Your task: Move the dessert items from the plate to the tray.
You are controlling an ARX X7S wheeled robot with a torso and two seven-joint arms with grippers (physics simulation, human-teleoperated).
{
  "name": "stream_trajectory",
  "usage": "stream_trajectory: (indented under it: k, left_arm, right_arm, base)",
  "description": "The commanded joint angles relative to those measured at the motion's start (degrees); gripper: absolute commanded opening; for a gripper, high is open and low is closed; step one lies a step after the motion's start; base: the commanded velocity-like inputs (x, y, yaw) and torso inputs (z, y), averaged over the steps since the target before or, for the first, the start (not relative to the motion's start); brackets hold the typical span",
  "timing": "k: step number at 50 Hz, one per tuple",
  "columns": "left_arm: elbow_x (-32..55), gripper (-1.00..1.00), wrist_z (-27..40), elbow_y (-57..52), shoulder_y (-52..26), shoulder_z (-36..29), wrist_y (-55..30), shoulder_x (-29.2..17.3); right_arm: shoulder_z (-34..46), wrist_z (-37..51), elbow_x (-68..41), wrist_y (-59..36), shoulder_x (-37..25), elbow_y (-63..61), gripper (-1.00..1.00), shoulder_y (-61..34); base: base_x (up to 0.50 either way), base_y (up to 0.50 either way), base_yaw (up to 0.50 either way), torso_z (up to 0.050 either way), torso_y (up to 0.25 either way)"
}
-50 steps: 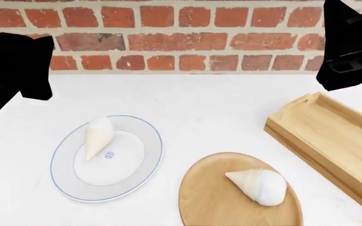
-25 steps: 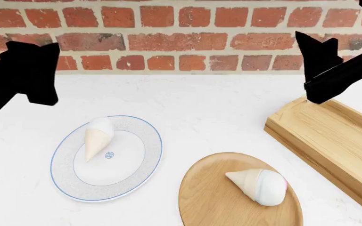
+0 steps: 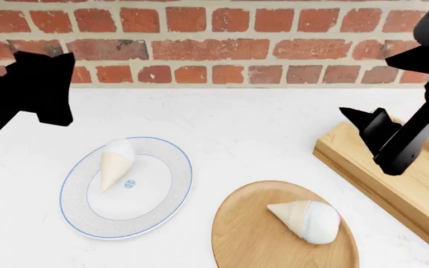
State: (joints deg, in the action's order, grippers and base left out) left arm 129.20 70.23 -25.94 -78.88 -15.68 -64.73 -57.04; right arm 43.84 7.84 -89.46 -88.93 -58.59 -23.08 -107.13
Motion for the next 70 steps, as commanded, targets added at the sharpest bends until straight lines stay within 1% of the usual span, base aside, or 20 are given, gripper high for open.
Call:
stream_trajectory:
  k: [1,10,17,27,38,44,52,70]
  left_arm:
    - [-0.94,1.00,-0.68,-0.33,1.22,-0.05,0.12,-0.13]
    - [-1.50,1.00,-0.97,-0.48,1.56,-0.56,0.15,0.21]
    - [-1.50,1.00,-0.87,-0.52,1.38,-0.97,0.32,0.23]
    - [-1.54,1.00,-1.06,-0.76,1.76,-1.03,0.58,-0.25]
    - [-1.70,1.00,-1.36,-0.47,1.25,-1.39,0.71,-0.14]
    - [-1.43,1.00,-0.81,0.16,-0.57,-2.69,0.32,0.47]
    - [-2.39,1.00,-1.44,0.49,-0.44,-2.92,0.32,1.03]
    - [-3.37,1.00,-2.17,-0.30,1.14,-2.52,0.85,0.16]
  right_arm:
    - [10.69,-7.75,0.89,-0.14,-2.47,0.08,1.00,-5.16]
    - [14.81,-7.86,-3.06,0.82,-3.32,-0.43,1.00,-6.66]
    - [15.27,-9.85,-5.24,2.14,-4.37,-2.28,1.00,-6.64]
    - [16.39,-8.18,-11.86,2.56,-5.17,-2.24,1.00,-8.01]
    - [17.30,-7.82,-15.79,4.79,-5.80,-3.41,1.00,-7.47]
    - [17.98,-8.80,-14.06,6.05,-5.42,-4.43,1.00,-5.22]
    - [19.20,-9.49,-11.56,7.54,-4.67,-4.99,1.00,-2.56]
    - [22.12,-11.25,-6.45,10.17,-4.48,-6.65,1.00,3.35]
  base:
    - [0.00,0.00,0.00,0.000,0.000]
    - [0.00,0.00,0.00,0.000,0.000]
    - [0.00,0.00,0.00,0.000,0.000]
    - [0.00,0.00,0.00,0.000,0.000]
    - [0.00,0.00,0.00,0.000,0.000]
    - [0.00,0.00,0.00,0.000,0.000]
    - [0.00,0.00,0.00,0.000,0.000]
    - [0.00,0.00,0.00,0.000,0.000]
